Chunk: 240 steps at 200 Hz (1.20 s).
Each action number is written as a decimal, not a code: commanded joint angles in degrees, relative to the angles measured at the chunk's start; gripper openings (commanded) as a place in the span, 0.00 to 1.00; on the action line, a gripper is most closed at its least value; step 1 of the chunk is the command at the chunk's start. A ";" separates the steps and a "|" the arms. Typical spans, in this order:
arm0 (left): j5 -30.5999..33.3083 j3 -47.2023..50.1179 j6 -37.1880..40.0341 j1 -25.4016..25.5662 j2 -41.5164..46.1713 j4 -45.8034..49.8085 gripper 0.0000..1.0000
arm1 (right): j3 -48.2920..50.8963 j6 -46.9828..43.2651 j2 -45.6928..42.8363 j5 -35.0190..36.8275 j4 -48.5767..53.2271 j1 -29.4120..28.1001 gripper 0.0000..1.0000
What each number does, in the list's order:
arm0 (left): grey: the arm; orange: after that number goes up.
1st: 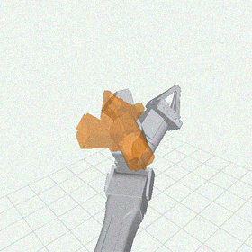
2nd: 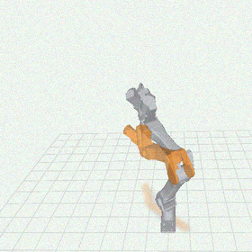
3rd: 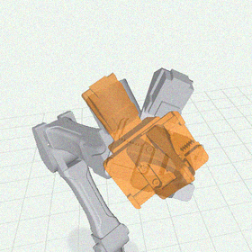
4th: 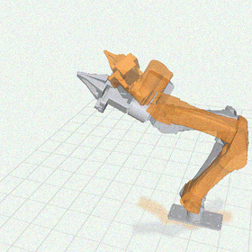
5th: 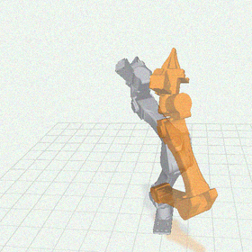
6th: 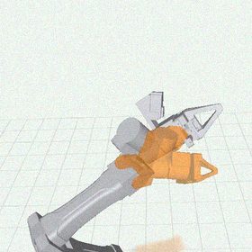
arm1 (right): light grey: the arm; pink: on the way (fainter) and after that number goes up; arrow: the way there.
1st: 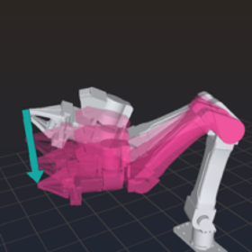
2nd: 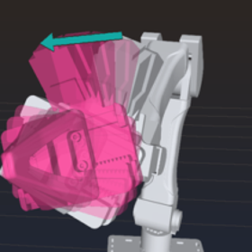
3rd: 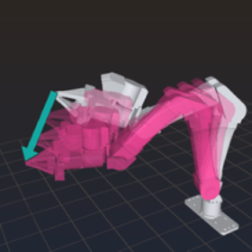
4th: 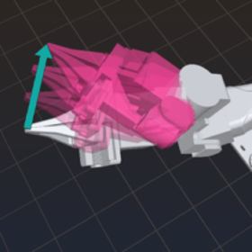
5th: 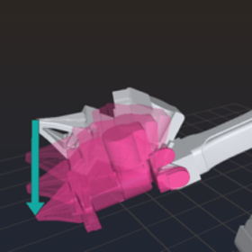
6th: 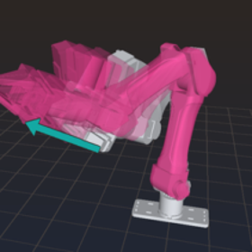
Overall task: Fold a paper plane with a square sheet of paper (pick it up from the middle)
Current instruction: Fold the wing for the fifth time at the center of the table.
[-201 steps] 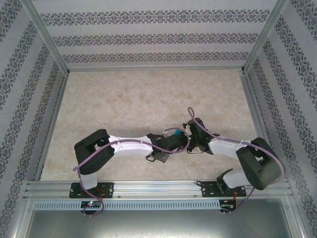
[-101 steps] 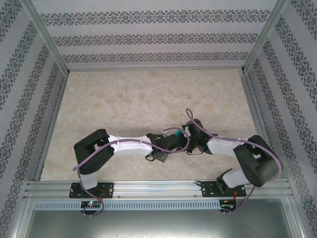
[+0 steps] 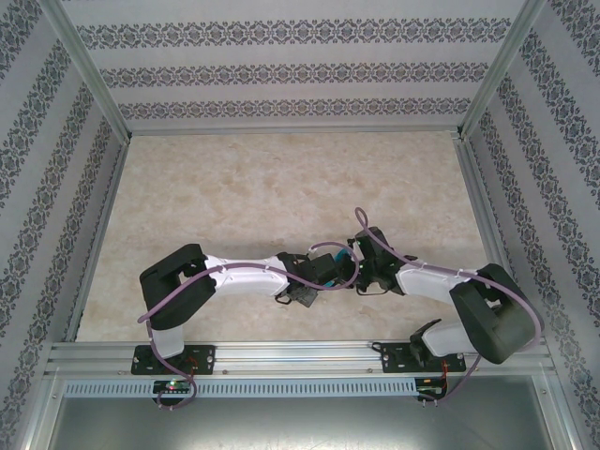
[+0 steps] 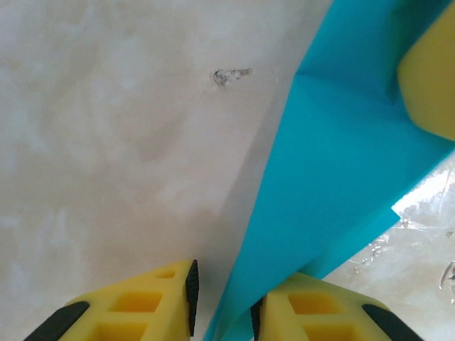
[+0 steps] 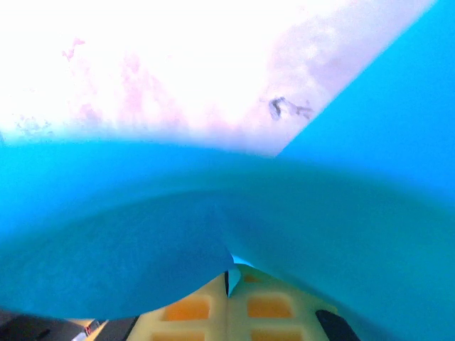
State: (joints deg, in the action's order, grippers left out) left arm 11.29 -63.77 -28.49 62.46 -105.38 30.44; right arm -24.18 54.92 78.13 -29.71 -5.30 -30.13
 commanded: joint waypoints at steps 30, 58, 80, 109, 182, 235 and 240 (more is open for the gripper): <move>0.50 1.98 3.08 -1.24 -1.00 5.42 0.33 | 3.16 -0.16 -1.40 1.24 1.43 -0.72 0.00; -1.67 1.94 3.62 -1.20 0.96 4.57 0.36 | 4.04 -0.76 -0.93 2.05 2.17 -0.81 0.00; -3.85 1.59 3.45 -1.20 3.43 4.02 0.44 | 4.14 -1.48 -0.87 3.06 3.27 -0.90 0.00; -5.54 1.42 3.37 -1.23 5.27 2.23 0.47 | 4.14 -1.60 -0.46 2.94 2.61 -0.98 0.00; -8.33 -0.29 6.22 -1.08 1.75 -0.71 0.49 | 4.15 -1.83 0.46 2.63 1.66 -0.98 0.00; -7.06 -2.31 7.97 -1.11 -1.76 0.71 0.49 | 4.15 -1.74 -1.69 1.94 1.52 -0.98 0.00; -6.52 -2.41 7.82 -1.15 -2.07 0.97 0.49 | 4.07 -1.66 -1.90 1.93 1.48 -0.98 0.00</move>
State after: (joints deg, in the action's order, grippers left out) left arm 3.22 -64.95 -22.37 62.13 -105.41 30.59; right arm -21.19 54.06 77.41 -28.95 -5.34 -30.63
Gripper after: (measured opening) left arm 0.495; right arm 0.045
